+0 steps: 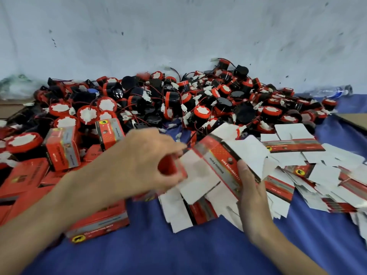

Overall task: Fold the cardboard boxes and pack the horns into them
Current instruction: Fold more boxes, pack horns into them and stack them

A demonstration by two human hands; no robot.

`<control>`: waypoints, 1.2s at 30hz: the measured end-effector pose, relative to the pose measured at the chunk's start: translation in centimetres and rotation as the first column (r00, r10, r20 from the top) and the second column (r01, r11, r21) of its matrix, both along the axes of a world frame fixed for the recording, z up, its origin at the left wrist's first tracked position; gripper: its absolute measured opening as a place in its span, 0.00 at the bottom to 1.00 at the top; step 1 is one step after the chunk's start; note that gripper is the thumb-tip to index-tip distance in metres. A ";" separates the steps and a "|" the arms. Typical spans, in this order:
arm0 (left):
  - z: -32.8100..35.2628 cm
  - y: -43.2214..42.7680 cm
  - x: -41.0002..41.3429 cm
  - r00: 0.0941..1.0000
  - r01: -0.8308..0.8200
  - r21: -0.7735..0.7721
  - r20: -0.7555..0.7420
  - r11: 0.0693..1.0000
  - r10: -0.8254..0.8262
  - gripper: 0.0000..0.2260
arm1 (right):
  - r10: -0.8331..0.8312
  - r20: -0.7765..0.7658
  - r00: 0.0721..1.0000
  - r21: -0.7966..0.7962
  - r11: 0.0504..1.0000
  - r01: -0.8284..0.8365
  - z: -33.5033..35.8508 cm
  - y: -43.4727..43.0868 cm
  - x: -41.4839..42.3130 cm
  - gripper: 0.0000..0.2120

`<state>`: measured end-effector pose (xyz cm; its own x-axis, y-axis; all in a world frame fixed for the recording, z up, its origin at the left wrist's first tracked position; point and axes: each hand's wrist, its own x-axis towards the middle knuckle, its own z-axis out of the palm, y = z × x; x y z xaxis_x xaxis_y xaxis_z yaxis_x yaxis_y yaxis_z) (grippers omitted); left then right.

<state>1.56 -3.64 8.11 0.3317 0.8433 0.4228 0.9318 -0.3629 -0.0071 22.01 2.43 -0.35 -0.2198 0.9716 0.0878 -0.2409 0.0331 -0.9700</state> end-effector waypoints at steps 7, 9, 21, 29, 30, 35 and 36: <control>-2.0 6.7 0.0 0.993 -0.091 0.168 0.095 0.982 0.075 0.08 | -0.020 -0.069 0.997 -0.033 0.999 0.018 -0.1 0.3 0.2 0.16; -3.1 7.2 -0.3 0.993 -0.087 0.088 0.084 0.992 0.079 0.11 | -0.004 -0.132 0.991 0.006 1.000 0.005 0.1 0.4 0.1 0.13; -4.9 7.6 0.2 0.959 -0.178 0.104 0.243 0.979 0.148 0.16 | 0.126 -0.304 0.945 -0.091 0.983 -0.160 0.2 0.0 0.2 0.23; -7.5 2.6 6.1 0.083 0.220 -0.327 0.945 0.919 0.316 0.31 | 0.197 -0.260 0.945 -0.138 0.961 -0.238 0.3 0.1 0.1 0.23; -7.8 2.5 5.8 0.052 0.262 -0.312 0.949 0.913 0.310 0.29 | 0.240 -0.224 0.945 -0.119 0.955 -0.271 0.2 0.1 0.0 0.20; -9.2 2.0 4.7 -0.089 0.361 -0.218 0.960 0.907 0.266 0.17 | 0.287 0.035 0.957 -0.098 0.954 -0.283 -0.3 -0.2 -0.8 0.22; -9.3 1.9 4.7 -0.114 0.366 -0.200 0.960 0.909 0.257 0.14 | 0.254 0.049 0.966 -0.093 0.964 -0.249 -0.4 -0.4 -1.0 0.24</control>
